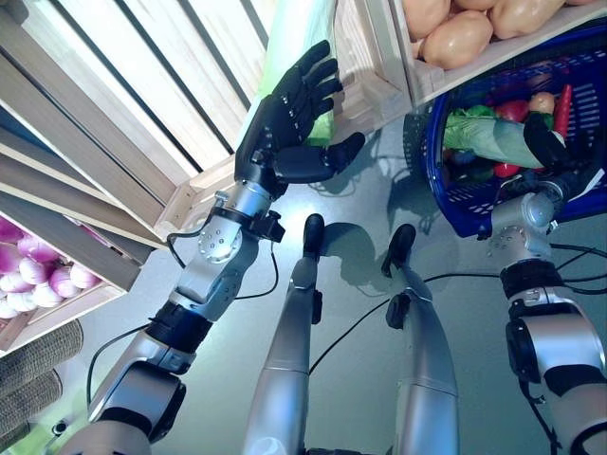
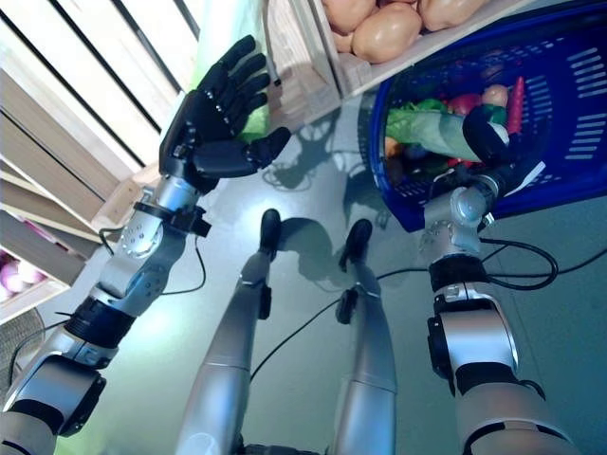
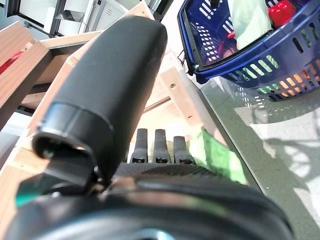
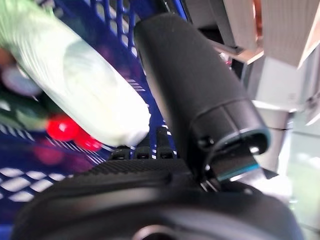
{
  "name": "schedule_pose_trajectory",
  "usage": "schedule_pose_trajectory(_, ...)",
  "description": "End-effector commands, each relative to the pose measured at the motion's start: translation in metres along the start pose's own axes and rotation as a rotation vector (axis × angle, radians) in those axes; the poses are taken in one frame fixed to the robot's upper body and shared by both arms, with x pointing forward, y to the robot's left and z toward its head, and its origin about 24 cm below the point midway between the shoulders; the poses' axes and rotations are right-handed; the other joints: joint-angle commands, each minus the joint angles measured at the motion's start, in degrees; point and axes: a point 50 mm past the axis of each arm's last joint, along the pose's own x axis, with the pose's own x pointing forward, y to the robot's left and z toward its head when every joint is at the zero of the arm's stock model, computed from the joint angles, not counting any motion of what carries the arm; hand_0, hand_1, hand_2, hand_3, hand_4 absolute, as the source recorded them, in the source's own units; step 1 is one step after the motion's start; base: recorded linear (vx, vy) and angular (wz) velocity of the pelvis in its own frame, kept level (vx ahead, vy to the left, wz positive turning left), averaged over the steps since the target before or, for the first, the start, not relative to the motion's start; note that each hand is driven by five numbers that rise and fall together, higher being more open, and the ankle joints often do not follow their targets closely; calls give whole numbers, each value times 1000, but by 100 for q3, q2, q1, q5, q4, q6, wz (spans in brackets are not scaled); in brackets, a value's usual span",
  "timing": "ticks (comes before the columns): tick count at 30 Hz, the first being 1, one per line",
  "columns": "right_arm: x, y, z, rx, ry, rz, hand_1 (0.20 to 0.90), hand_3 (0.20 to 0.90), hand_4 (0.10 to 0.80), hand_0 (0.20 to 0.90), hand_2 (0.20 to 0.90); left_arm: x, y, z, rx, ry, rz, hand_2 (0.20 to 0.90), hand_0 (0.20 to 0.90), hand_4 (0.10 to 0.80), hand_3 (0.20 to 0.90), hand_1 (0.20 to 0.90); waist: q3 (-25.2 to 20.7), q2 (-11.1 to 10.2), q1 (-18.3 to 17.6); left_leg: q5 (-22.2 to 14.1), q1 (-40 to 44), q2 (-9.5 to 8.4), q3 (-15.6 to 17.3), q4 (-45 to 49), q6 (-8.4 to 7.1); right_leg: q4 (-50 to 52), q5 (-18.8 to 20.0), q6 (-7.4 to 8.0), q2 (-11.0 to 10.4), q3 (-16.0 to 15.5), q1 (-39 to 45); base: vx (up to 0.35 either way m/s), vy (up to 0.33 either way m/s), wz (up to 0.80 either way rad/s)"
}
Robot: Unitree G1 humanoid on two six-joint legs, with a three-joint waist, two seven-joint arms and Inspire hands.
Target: Put vegetables into the basket
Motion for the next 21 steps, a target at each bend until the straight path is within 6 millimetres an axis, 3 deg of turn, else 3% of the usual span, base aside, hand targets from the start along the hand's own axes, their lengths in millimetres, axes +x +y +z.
schedule_pose_trajectory(1, 14, -5, 58, -24, -336, -45, 900, 900, 800, 900, 900, -3, -10, 29, 50, -182, -73, 900, 900, 800, 900, 900, -1, 471, -35, -84, 317, -212, -112, -84, -91, 11, -47, 259, 146, 175, 547, 0, 0, 0)
schedule_pose_trajectory(5, 7, -8, 55, -29, -374, -32, 900, 900, 800, 900, 900, -8, -10, 38, 80, -235, -85, 900, 900, 800, 900, 900, -1, 459, -52, -92, 596, -221, -78, -217, -92, -139, -49, 264, 164, 147, 803, -16, 29, 0)
schedule_pose_trajectory(15, -35, -48, -13, -79, -208, 155, 900, 900, 800, 900, 900, -33, -4, 50, 173, -316, -68, 900, 900, 800, 900, 900, -1, 385, -165, -63, 1403, -191, 69, -633, -77, -439, -98, 273, 182, 105, 1600, 2, 45, -2)
schedule_pose_trajectory(21, -68, -79, -47, -199, -116, 247, 900, 900, 800, 900, 900, -49, 13, 61, 219, -366, 65, 900, 900, 800, 900, 900, -1, 359, -257, -6, 1656, -197, 147, -810, -80, -580, -103, 273, 170, 102, 1877, 17, 55, -5)
